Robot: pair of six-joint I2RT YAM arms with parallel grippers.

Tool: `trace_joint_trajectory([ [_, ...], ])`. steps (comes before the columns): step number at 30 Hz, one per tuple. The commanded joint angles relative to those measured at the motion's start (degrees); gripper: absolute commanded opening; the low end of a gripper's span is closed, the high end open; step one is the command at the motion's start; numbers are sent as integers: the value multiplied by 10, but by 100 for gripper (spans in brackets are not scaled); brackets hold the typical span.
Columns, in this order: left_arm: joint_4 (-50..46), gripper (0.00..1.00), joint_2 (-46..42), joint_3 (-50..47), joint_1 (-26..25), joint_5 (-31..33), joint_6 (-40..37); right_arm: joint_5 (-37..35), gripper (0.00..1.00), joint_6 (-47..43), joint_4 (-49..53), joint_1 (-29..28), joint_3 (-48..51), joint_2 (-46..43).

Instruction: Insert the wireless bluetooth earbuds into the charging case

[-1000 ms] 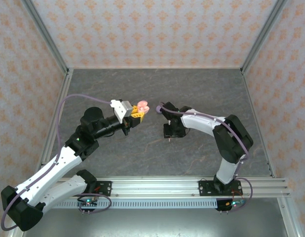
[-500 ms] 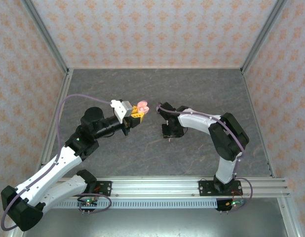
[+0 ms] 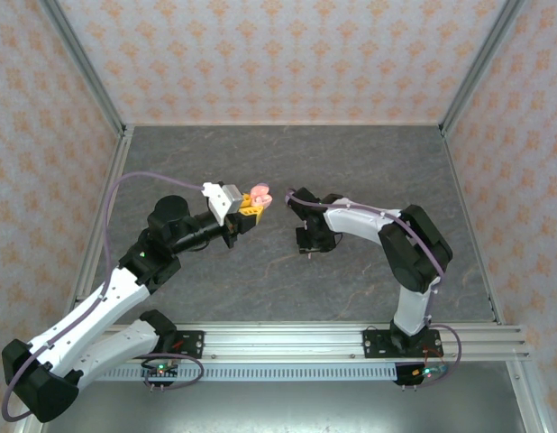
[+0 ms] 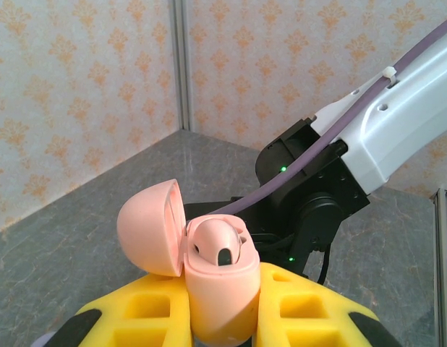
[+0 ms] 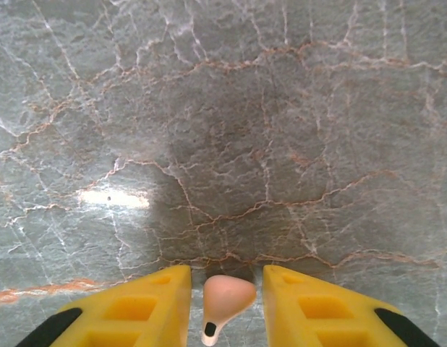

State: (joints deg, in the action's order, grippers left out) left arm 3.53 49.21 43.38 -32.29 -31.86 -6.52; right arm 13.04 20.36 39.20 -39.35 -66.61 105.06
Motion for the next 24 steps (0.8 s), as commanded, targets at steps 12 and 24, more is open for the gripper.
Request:
trace_joint_trajectory([
  [12,0,0,-13,-2,-6,12,-13,-3,21,-8,1,-5,-12,-10],
  [24,56,0,11,-31,-6,15,15,-29,21,-19,30,-5,-36,-138],
])
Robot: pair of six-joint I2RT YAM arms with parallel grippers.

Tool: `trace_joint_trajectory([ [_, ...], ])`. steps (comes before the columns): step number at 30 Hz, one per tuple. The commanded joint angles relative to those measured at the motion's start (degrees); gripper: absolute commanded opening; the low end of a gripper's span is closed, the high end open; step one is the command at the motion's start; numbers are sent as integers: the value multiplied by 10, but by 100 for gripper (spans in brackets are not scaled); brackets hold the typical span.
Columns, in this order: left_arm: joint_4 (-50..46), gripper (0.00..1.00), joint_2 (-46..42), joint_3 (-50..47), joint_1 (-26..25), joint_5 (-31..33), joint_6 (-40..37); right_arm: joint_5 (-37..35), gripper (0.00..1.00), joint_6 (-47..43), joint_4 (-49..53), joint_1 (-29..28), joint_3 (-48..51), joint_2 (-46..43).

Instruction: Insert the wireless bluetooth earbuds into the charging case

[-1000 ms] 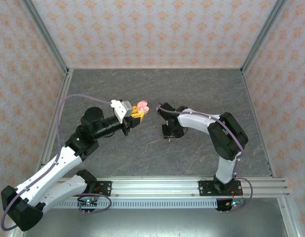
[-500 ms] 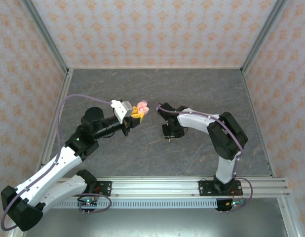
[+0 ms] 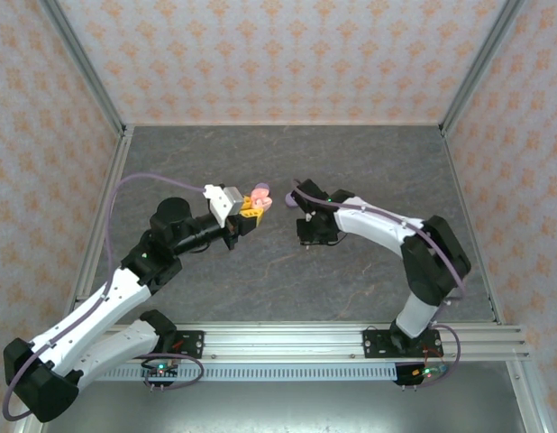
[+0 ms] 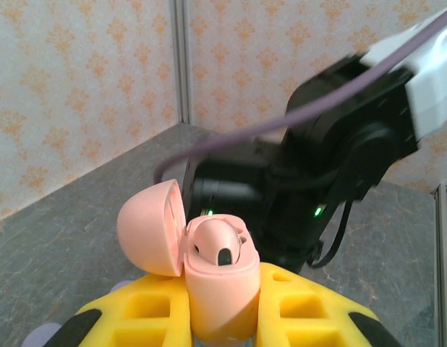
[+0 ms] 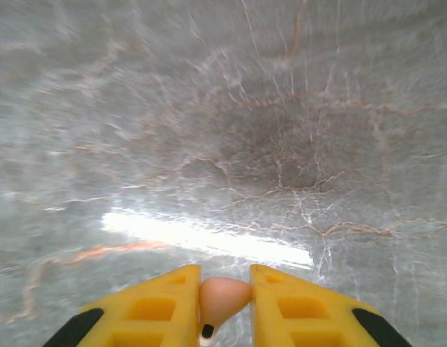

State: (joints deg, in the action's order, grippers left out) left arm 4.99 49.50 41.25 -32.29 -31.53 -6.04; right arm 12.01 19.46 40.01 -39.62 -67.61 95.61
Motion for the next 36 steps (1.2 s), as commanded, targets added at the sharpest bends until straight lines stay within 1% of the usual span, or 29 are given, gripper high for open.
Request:
trace_joint_trajectory([
  [1,49,0,14,-12,-6,11,13,-20,21,-11,25,-2,-29,-60],
  [6,96,0,46,-24,-7,4,32,-14,21,-17,23,-2,-43,-134],
  [10,116,0,72,-26,-7,-6,39,-11,21,-20,20,-6,-57,-184],
  [17,157,0,108,-29,-6,-33,58,0,21,-16,-10,-20,-75,-249],
  [20,165,0,120,-25,-7,-45,61,0,21,-15,-25,-28,-84,-260],
  [26,168,0,139,-9,-7,-64,66,-10,21,-26,-50,-48,-103,-254],
  [30,168,0,145,-3,-9,-70,67,-11,21,-25,-70,-52,-106,-247],
  [36,161,0,147,2,-12,-73,66,-20,21,-27,-70,-58,-109,-235],
])
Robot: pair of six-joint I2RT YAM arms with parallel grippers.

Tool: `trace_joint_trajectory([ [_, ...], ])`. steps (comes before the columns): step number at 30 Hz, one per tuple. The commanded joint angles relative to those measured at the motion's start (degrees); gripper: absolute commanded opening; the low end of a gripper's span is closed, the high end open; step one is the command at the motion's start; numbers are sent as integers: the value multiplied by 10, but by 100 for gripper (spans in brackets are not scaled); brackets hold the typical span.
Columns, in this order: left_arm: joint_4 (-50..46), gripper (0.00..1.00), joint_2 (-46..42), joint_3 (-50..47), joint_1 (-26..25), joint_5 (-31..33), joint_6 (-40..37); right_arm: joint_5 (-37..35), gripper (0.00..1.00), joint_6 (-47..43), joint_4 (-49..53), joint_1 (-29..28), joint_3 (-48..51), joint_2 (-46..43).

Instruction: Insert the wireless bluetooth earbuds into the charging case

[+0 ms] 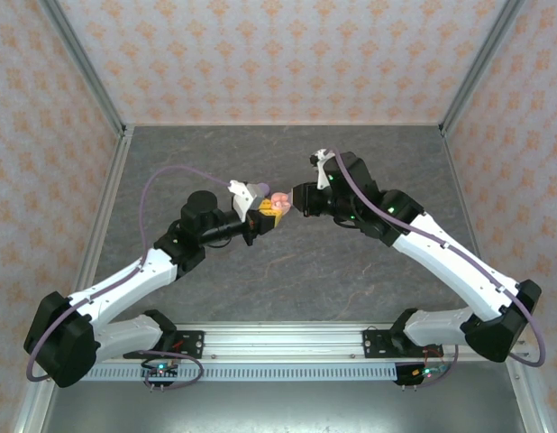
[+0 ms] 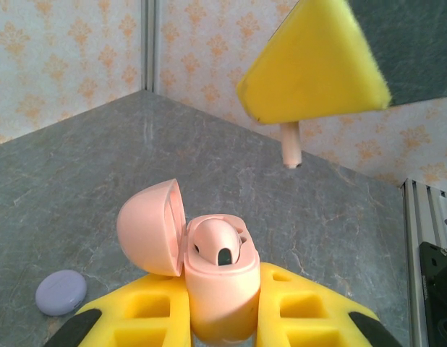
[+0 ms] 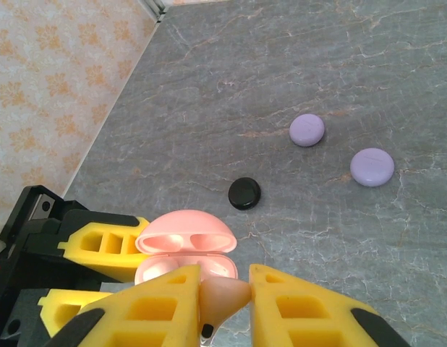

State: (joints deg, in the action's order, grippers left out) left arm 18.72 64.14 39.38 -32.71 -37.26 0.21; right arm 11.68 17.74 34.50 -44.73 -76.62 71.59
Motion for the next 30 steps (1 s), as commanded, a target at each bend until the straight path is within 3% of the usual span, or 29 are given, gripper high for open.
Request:
trace_joint_trajectory([
  [1,24,0,1,22,-9,-16,4,-20,21,-10,-15,-9,-18,9],
  [30,22,0,-1,27,-11,-9,13,-5,20,-1,-47,-13,-7,36],
])
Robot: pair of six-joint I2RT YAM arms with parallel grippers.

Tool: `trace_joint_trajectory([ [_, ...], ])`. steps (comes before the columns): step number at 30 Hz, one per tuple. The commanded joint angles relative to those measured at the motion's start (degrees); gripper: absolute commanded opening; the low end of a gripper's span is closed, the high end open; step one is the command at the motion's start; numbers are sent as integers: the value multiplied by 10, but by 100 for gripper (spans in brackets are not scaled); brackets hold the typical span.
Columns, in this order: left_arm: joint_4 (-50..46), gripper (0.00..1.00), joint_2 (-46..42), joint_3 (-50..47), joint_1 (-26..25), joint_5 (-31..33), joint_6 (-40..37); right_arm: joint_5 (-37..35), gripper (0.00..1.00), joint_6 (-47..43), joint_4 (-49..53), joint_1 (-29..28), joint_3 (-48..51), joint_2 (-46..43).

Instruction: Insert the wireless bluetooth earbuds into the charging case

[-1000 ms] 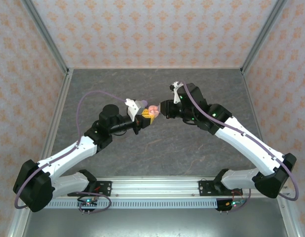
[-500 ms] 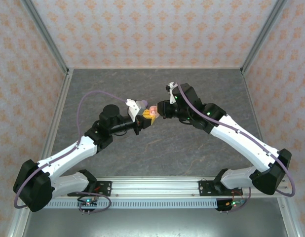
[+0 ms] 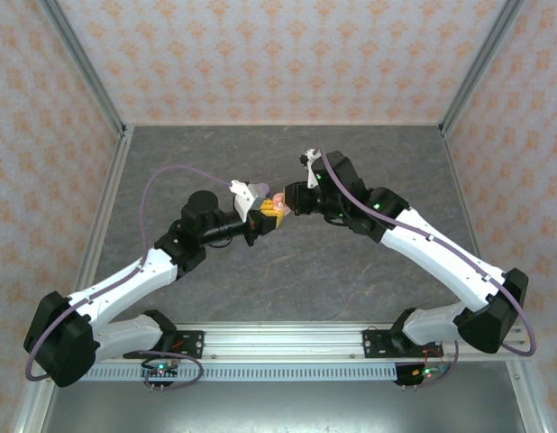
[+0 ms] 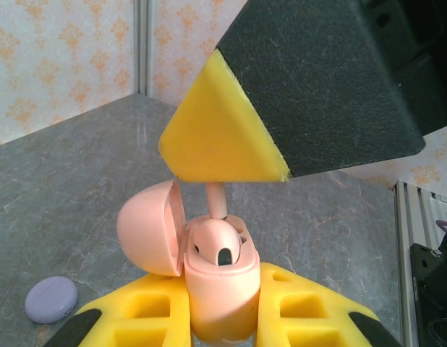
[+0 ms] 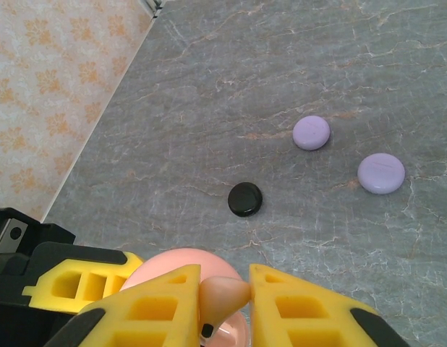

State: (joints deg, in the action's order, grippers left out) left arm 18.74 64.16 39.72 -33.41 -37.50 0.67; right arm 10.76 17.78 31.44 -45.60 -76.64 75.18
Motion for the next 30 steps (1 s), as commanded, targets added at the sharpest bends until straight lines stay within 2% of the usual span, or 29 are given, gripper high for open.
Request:
trace_joint_trajectory([
  [1,22,0,-1,24,-4,-4,10,8,20,0,-18,-5,-5,0],
  [17,23,0,-6,28,-4,6,9,26,20,10,-11,-6,24,-3],
  [30,27,0,-6,27,-4,7,13,61,20,35,-44,-6,48,-23],
])
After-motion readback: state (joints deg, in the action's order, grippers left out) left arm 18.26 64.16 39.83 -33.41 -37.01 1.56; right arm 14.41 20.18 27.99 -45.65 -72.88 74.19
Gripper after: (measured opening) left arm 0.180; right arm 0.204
